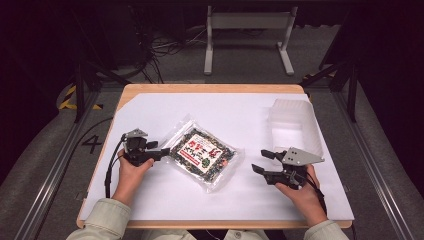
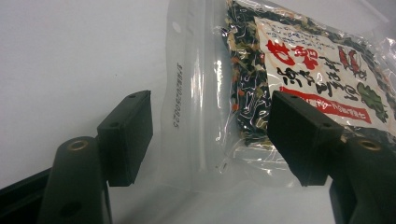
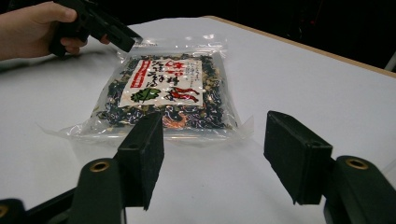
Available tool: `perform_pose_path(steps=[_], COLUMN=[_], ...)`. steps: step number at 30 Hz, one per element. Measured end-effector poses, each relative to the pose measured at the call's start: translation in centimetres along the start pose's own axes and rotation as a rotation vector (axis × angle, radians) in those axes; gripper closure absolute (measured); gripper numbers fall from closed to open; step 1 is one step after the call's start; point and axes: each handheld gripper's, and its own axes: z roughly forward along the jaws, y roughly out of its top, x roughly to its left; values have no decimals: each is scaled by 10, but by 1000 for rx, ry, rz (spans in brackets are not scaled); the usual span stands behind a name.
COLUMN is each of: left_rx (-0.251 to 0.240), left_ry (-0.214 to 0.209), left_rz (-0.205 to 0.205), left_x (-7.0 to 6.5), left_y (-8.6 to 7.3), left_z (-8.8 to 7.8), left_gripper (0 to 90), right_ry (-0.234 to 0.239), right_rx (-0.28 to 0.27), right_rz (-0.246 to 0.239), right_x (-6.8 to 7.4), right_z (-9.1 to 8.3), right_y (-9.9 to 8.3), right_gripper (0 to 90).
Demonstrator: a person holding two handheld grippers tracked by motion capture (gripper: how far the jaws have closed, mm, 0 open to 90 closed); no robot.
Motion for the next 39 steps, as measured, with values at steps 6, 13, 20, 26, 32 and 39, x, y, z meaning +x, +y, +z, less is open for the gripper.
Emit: perform_pose_path(steps=[6,13,20,26,32,39], left_rx=[17,66,86,92,91,89], left_ry=[-27,-50,-47,-51,-54,-63], left_rz=[-6,-53,-66,-74,-83,-77], left_x=[1,5,6,6,6,2], left_y=[-1,-3,-3,-3,-4,-3], left_z=[0,1,0,-1,-2,-3], left_gripper=[390,511,623,669,757,856], right_ry=[3,8,9,13,10,10], right_rx=[4,8,12,12,14,16], right_rz=[-10,-10,-8,-6,-9,-11], right_x=[1,1,0,1,1,1], right_z=[0,0,0,1,1,1], right_y=[0,-1,-1,-1,-1,-1], right_gripper=[379,383,383,383,384,384])
